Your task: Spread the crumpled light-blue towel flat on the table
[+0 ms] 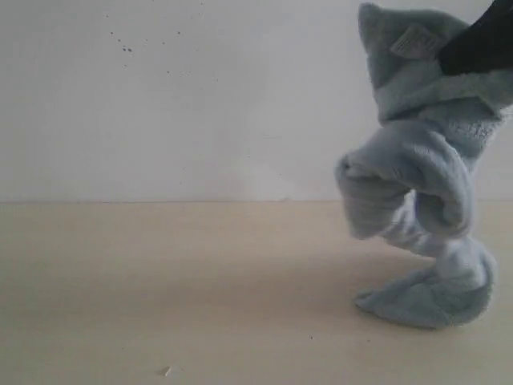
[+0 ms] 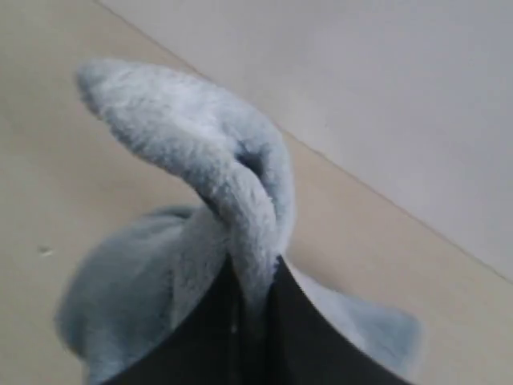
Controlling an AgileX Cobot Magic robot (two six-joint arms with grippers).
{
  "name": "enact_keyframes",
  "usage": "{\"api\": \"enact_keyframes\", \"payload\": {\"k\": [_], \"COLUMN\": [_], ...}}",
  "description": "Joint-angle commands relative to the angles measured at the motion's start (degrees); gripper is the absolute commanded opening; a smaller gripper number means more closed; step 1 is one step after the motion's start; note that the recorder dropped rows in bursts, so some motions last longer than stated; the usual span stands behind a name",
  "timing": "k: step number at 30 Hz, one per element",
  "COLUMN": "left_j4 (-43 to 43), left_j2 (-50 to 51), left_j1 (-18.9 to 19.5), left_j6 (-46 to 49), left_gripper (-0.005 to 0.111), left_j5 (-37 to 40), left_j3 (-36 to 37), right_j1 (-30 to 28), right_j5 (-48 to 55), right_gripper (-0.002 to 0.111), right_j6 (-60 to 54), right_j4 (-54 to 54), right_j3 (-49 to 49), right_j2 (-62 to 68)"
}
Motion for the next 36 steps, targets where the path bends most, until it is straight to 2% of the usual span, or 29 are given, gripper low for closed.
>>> {"api": "enact_keyframes", "payload": {"k": [1, 2, 3, 4, 6, 7, 8, 9, 10, 11, 12, 13, 14, 15, 16, 18, 19, 21, 22, 23, 24, 25, 26, 28, 30, 32, 36], "left_j4": [-5.29, -7.27, -8.47, -8.86, -8.96, -8.8, -8.8, -8.8, -8.8, -8.8, -8.8, -8.8, -8.8, -8.8, -8.8, -8.8, -7.51, -5.22, -5.29, -5.54, -5.67, -5.92, -5.92, -4.6, 3.66, 10.51, 10.68], "left_j2": [-8.75, -10.2, -10.77, -10.77, -10.77, -10.77, -10.77, -11.04, -11.33, -11.95, -12.54, -13.0, -13.51, -13.77, -13.77, -13.77, -13.52, -13.52, -13.52, -13.52, -13.52, -13.52, -13.52, -12.43, -10.72, -9.24, -6.47], "left_j1": [0.19, 0.19, 0.19, 0.19, 0.19, 0.19, 0.19, 0.19, 0.19, 0.19, 0.19, 0.19, 0.19, 0.19, -0.18, -1.12, -1.56, -1.54, -1.54, -1.58, -1.58, -1.58, -2.01, -3.74, -5.87, -7.38, -10.07], "left_j6": [-0.7, -0.89, -1.01, -1.01, -1.01, -1.01, -1.01, -0.49, 0.31, 0.31, 0.31, 0.31, 0.31, 0.31, 0.31, 0.31, 0.31, 0.31, 0.31, 0.31, 0.31, 0.31, 0.31, 0.31, 0.31, 0.31, 0.31], "left_gripper": [0.004, 0.004, 0.004, 0.004, 0.004, 0.004, 0.004, 0.004, 0.004, 0.004, 0.004, 0.004, 0.004, 0.004, 0.004, 0.004, 0.004, 0.004, 0.004, 0.004, 0.004, 0.004, 0.004, 0.004, 0.004, 0.004, 0.004], "left_j5": [14.04, 16.94, 16.72, 15.77, 11.48, 9.69, 9.03, 9.32, 10.19, 11.41, 11.38, 11.04, 9.99, 9.11, 7.52, 5.19, 4.55, 4.71, 5.38, 6.84, 6.45, 2.61, -0.7, -12.83, -24.7, -31.67, -32.95], "left_j3": [0.08, 0.08, 0.33, 0.75, 2.65, 3.84, 4.31, 4.38, 4.51, 4.51, 4.51, 4.51, 4.54, 4.54, 4.64, 5.66, 6.35, 6.98, 7.26, 7.29, 7.29, 7.4, 7.54, 9.25, 11.22, 11.47, 11.33], "right_j1": [-0.18, -0.18, -0.18, -0.18, -0.18, -0.18, -0.18, -0.18, -0.3, -0.39, -0.39, -0.39, -0.39, -0.39, -0.39, 1.35, 3.55, 6.79, 6.98, 6.98, 6.98, 7.21, 7.22, 7.22, 7.22, 7.22, 7.22], "right_j5": [-2.82, 2.84, 6.71, 7.07, 5.74, 7.74, 10.09, 11.39, 9.8, 7.26, 6.95, 8.07, 13.13, 14.67, 14.67, 12.79, 11.69, 11.78, 10.39, 8.3, 9.58, 12.78, 13.02, 11.66, 10.44, 10.98, 12.42], "right_gripper": [0.0, 0.0, 0.0, 0.0, 0.0, 0.0, 0.0, 0.0, 0.0, 0.0, 0.0, 0.0, 0.0, 0.0, 0.0, 0.0, 0.0, 0.0, 0.0, 0.0, 0.0, 0.0, 0.0, 0.0, 0.0, 0.0, 0.0], "right_j6": [37.98, 50.23, 51.18, 50.53, 37.11, 17.95, 7.62, 3.97, 10.65, 22.1, 29.01, 34.96, 42.7, 44.82, 45.22, 39.58, 26.98, 11.87, 14.5, 32.68, 43.08, 45.49, 42.1, 34.17, 37.43, 41.4, 42.1], "right_j4": [-45.33, -60.01, -63.06, -60.24, -33.68, -7.87, 3.13, 10.15, 4.83, -10.28, -21.47, -32.36, -48.58, -53.6, -54.15, -40.66, -26.3, -14.99, -18.49, -36.78, -49.68, -57.85, -55.3, -48.68, -48.38, -52.87, -60.0], "right_j3": [-0.55, -0.55, -0.55, -0.55, -0.55, -0.55, -0.65, -0.64, -1.13, -1.25, -1.25, -1.14, -1.14, -1.14, -1.14, -1.14, -1.14, -1.14, -1.14, -1.14, -1.14, -1.14, -0.89, -0.5, -0.5, -0.5, -0.5], "right_j2": [-2.7, -2.14, -2.03, -2.03, -2.15, -1.93, -1.93, -2.2, -2.8, -2.93, -3.08, -2.87, -2.66, -2.66, -3.02, -3.41, -3.22, -3.37, -3.37, -3.34, -2.92, -2.67, -2.67, -2.79, -2.09, -1.34, 0.12]}}
